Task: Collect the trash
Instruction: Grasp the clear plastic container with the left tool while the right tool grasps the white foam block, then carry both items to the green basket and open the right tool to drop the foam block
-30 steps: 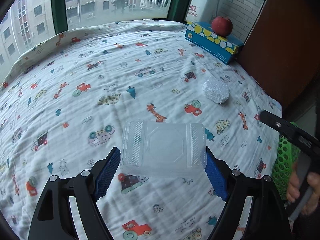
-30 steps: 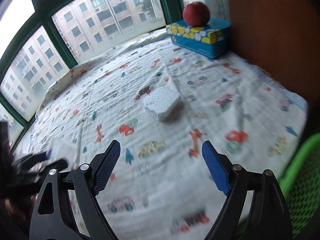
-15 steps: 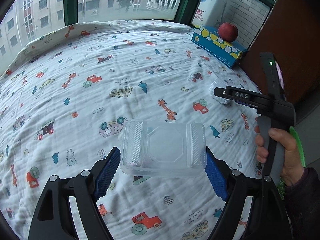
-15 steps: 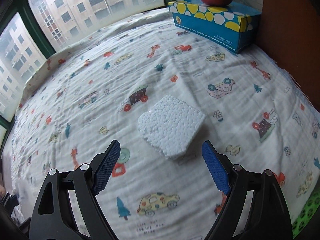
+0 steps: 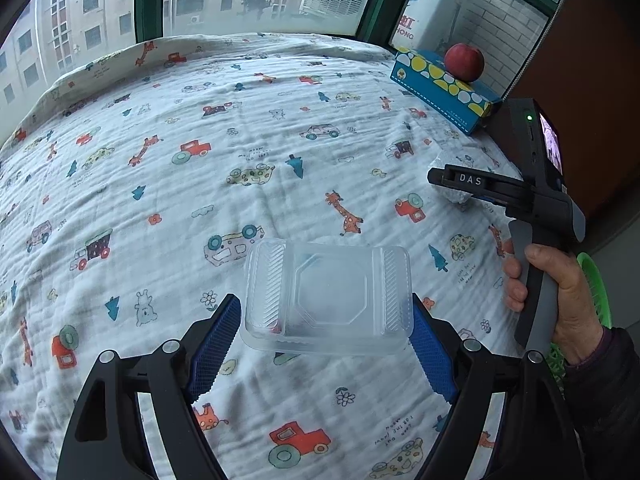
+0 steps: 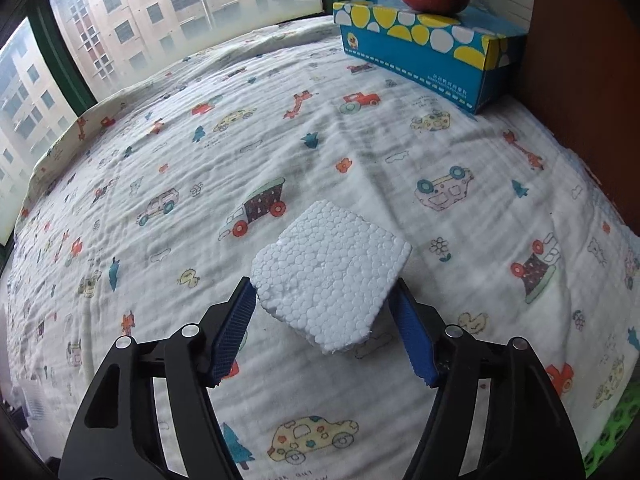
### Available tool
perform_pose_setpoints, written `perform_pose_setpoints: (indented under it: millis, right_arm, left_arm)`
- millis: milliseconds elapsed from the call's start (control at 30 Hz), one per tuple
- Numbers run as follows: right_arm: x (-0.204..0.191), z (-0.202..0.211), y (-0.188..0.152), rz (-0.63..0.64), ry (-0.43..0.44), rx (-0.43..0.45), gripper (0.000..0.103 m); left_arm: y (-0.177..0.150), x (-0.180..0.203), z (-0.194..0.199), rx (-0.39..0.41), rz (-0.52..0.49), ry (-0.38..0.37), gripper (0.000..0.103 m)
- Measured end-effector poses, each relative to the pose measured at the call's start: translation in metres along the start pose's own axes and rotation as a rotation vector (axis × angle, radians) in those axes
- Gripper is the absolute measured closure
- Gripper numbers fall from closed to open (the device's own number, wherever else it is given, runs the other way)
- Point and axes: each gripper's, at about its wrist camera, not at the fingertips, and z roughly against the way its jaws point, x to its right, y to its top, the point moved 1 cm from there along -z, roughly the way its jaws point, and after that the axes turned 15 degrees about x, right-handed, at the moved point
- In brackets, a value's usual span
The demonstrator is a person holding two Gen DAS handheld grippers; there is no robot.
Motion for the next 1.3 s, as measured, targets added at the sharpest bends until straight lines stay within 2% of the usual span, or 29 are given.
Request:
perform_pose_setpoints:
  millis: [367,733,933,1300]
  right_arm:
    - [0.007,0.068,-0.015,0.044,0.037,0.055,0.035]
    - [0.031,0.158,-0.047,0.036,0.035,0.104,0.035]
    - [0.052,0.2,-0.066,0.036,0.003,0.139,0.035]
    - [0.107,0.26,-0.105,-0.041,-0.081,0.17,0.035]
  left_arm:
    - [0.001,0.015,0.012,0.024,-0.01,-0.02,0.024]
    - [-0.007,0.062,0.03,0.045,-0.06,-0.095,0.024]
    - [-0.012,0.097,0.04,0.059,-0.098,-0.145,0.024]
    - [-0.015,0.161,0.048,0.065,-0.176,-0.237,0.024]
